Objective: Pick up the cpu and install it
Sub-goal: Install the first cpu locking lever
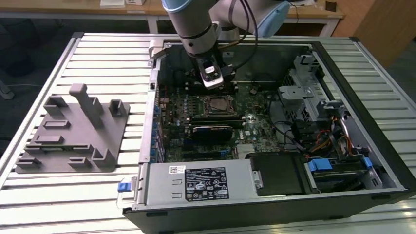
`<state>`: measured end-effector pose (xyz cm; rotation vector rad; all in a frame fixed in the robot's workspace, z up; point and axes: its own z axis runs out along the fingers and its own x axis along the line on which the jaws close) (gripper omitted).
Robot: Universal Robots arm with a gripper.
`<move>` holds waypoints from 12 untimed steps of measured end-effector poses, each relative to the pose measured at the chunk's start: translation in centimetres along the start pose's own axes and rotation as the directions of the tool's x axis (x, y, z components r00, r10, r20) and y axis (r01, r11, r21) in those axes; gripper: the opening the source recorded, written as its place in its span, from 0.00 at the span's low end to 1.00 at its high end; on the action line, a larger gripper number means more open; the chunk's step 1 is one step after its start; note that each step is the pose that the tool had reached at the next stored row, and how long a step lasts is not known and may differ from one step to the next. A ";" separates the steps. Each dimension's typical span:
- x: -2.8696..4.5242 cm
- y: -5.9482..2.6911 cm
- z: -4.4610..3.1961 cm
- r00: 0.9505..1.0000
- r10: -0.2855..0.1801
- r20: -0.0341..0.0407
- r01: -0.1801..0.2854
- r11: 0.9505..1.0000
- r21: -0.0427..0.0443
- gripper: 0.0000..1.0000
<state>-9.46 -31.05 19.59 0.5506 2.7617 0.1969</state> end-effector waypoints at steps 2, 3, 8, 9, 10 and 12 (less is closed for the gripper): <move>0.01 0.02 -0.01 1.000 0.000 -0.001 0.000 1.000 -0.001 0.11; 0.03 0.06 -0.01 1.000 0.001 -0.001 -0.001 1.000 -0.001 0.11; 0.06 0.15 -0.01 1.000 0.004 -0.004 -0.004 1.000 -0.010 0.11; 0.06 0.16 -0.01 1.000 0.004 -0.005 -0.004 1.000 -0.011 0.11; 0.07 0.17 -0.01 1.000 0.005 -0.005 -0.005 1.000 -0.013 0.11; 0.07 0.17 0.00 1.000 0.006 -0.006 -0.006 1.000 -0.015 0.11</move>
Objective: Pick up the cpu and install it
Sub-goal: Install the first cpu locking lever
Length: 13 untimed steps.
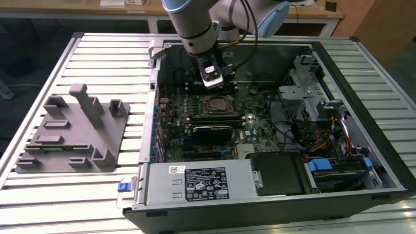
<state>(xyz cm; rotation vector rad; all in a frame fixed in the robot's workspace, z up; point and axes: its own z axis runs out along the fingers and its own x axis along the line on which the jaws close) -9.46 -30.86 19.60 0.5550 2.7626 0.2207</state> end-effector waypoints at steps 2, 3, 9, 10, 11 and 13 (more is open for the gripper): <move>0.01 0.01 0.02 1.000 0.000 0.000 0.000 1.000 -0.001 0.11; 0.02 0.02 0.02 1.000 0.001 -0.001 -0.001 1.000 -0.001 0.11; 0.08 0.12 0.09 1.000 0.001 -0.001 -0.001 1.000 -0.002 0.11; 0.09 0.13 0.13 1.000 0.001 -0.001 -0.001 1.000 -0.002 0.11; 0.10 0.13 0.17 1.000 0.000 -0.001 0.000 1.000 -0.002 0.11; 0.13 0.11 0.26 1.000 0.001 -0.001 -0.001 1.000 -0.002 0.11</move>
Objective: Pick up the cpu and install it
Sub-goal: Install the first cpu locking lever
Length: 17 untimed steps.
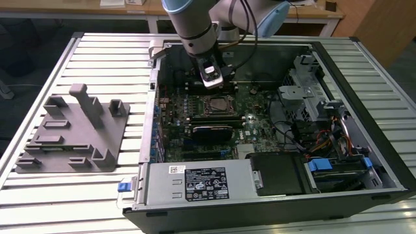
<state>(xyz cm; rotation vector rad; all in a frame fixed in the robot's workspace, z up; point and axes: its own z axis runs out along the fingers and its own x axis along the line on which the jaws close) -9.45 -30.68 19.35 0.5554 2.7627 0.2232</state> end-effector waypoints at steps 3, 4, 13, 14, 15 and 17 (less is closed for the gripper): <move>0.02 -0.02 0.08 1.000 0.000 0.000 0.000 1.000 0.001 0.11; 0.03 -0.02 0.10 1.000 0.000 0.000 0.000 1.000 0.001 0.11; 0.03 -0.12 0.20 1.000 -0.002 0.002 0.002 1.000 0.004 0.11; 0.02 -0.14 0.22 1.000 -0.002 0.002 0.002 1.000 0.005 0.11; 0.02 -0.16 0.23 1.000 -0.002 0.002 0.002 1.000 0.005 0.11; 0.01 -0.21 0.27 1.000 -0.002 0.002 0.002 1.000 0.005 0.11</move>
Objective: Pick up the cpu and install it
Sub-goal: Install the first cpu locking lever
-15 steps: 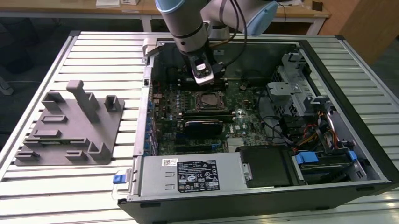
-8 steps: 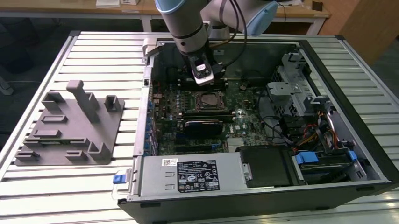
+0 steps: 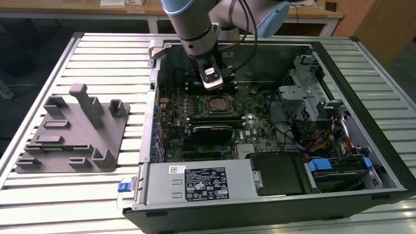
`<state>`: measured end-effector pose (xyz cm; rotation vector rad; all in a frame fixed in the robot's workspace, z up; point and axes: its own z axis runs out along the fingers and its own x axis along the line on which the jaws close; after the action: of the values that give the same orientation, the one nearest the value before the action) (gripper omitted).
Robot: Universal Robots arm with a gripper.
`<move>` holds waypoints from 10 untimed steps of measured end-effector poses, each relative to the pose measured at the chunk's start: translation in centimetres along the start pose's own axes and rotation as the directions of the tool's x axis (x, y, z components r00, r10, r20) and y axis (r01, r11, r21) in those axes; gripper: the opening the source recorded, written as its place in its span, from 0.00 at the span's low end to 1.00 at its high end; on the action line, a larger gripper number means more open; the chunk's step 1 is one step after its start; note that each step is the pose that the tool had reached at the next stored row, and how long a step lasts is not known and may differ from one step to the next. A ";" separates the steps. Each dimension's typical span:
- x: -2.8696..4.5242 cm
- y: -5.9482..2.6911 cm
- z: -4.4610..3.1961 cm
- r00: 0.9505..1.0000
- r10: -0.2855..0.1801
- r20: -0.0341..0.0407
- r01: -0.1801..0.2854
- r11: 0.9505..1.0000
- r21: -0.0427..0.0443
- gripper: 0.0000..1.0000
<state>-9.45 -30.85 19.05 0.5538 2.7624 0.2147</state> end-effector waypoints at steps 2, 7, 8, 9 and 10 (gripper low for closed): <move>-0.01 -0.05 0.04 1.000 0.000 0.000 0.000 1.000 0.000 0.11; 0.00 -0.16 0.14 1.000 0.000 0.000 0.000 1.000 0.001 0.11; 0.00 -0.17 0.16 1.000 0.000 0.000 0.000 1.000 0.001 0.11; 0.00 -0.18 0.18 1.000 0.000 0.000 0.000 1.000 0.001 0.11; 0.00 -0.20 0.20 1.000 0.000 0.000 0.000 1.000 0.000 0.11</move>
<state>-9.45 -31.01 18.83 0.5535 2.7626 0.2140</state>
